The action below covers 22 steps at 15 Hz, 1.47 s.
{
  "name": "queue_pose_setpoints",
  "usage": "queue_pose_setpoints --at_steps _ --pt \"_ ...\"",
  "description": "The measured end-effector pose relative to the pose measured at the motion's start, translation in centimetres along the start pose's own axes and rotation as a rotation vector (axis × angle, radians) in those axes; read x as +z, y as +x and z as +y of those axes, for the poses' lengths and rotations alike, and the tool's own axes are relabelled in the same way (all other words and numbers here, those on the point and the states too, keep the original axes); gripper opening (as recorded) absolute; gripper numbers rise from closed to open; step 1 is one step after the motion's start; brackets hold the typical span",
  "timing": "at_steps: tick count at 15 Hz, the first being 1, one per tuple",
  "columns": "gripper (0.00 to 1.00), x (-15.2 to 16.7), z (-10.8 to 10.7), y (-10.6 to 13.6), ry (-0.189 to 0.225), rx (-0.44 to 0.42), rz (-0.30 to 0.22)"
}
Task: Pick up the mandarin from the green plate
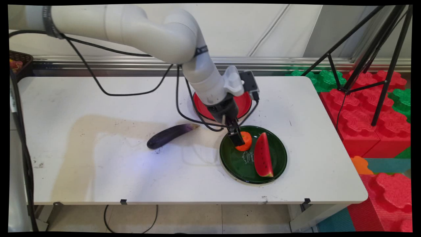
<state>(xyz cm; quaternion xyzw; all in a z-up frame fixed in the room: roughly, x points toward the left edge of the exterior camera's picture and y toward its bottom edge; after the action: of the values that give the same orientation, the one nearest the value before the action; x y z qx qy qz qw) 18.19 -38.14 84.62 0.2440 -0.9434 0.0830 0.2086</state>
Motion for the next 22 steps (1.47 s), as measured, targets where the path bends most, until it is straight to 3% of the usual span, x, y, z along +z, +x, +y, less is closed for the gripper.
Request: queue_pose_setpoints --at_steps 9,19,20,22 --pt "1.0 4.3 0.4 1.4 0.034 -0.033 -0.092" --pt "1.0 7.2 1.3 3.0 0.06 -0.08 -0.111" --pt "0.0 7.1 1.4 3.0 0.069 -0.084 -0.113" --pt "0.0 6.9 1.6 3.1 0.082 -0.088 -0.115"
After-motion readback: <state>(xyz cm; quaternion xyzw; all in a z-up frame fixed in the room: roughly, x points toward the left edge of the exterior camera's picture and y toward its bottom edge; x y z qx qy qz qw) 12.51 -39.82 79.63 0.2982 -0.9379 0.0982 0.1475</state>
